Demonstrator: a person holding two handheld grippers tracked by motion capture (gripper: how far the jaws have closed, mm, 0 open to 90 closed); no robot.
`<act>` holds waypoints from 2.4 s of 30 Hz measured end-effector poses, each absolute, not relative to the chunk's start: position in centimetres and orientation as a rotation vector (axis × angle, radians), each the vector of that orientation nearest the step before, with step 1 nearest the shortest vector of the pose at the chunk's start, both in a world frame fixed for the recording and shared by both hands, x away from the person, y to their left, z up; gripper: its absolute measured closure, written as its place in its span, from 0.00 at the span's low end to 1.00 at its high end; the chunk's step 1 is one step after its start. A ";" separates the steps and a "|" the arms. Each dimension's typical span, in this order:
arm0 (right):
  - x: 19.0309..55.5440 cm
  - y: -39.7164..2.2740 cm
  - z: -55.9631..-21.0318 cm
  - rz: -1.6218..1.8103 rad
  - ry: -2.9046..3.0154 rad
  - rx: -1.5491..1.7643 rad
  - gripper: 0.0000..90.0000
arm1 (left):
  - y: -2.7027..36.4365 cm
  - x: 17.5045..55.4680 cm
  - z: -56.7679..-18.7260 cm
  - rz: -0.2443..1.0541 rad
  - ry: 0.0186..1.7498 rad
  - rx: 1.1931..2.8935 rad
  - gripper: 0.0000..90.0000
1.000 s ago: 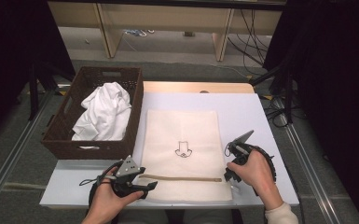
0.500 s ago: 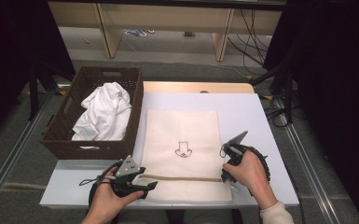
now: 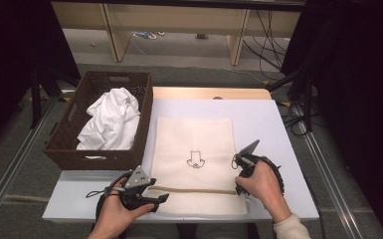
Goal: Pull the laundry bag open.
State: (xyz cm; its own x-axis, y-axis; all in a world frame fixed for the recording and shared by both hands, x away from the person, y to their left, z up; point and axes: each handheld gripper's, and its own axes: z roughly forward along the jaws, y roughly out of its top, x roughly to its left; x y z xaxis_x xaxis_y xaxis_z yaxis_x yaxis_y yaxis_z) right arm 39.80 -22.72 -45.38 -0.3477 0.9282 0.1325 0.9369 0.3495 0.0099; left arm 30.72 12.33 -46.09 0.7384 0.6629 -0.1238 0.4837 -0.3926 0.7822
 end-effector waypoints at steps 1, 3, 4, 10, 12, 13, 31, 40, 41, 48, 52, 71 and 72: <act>39.6 -22.4 -45.2 -0.088 -2.433 -1.792 0.84 | 12.3 30.7 -46.1 0.260 0.864 2.067 0.35; 39.5 -22.1 -45.1 -0.080 -2.422 -1.825 0.84 | 12.3 30.8 -46.1 0.246 0.860 2.068 0.35; 39.6 -22.1 -45.1 -0.064 -2.424 -1.807 0.86 | 12.3 30.8 -46.1 0.243 0.857 2.068 0.35; 39.7 -21.8 -45.0 -0.059 -2.431 -1.787 0.94 | 12.2 30.8 -46.1 0.241 0.859 2.065 0.36; 39.7 -21.9 -45.0 -0.067 -2.424 -1.786 0.94 | 12.1 30.8 -46.1 0.256 0.862 2.062 0.36; 39.7 -21.9 -44.9 -0.069 -2.414 -1.791 0.94 | 12.1 30.9 -46.1 0.260 0.855 2.068 0.36; 39.0 -21.7 -42.2 -0.173 -2.473 -1.777 0.94 | 11.0 31.3 -45.5 0.257 0.803 2.069 0.36; 38.9 -21.9 -41.3 -0.255 -2.549 -1.714 0.94 | 9.5 31.9 -44.9 0.251 0.762 2.052 0.36; 38.8 -21.9 -41.2 -0.243 -2.537 -1.723 0.94 | 9.4 31.9 -44.8 0.256 0.761 2.060 0.35; 38.6 -21.4 -40.6 -0.222 -2.470 -1.790 0.94 | 7.8 32.3 -44.3 0.234 0.707 2.067 0.34; 38.6 -21.4 -40.5 -0.250 -2.479 -1.790 0.94 | 7.3 32.5 -44.2 0.217 0.684 2.066 0.34; 38.5 -21.3 -40.1 -0.271 -2.472 -1.801 0.94 | 4.0 33.8 -44.0 0.198 0.588 2.098 0.33; 38.5 -21.2 -40.0 -0.271 -2.449 -1.821 0.94 | 3.7 33.8 -44.1 0.194 0.582 2.094 0.33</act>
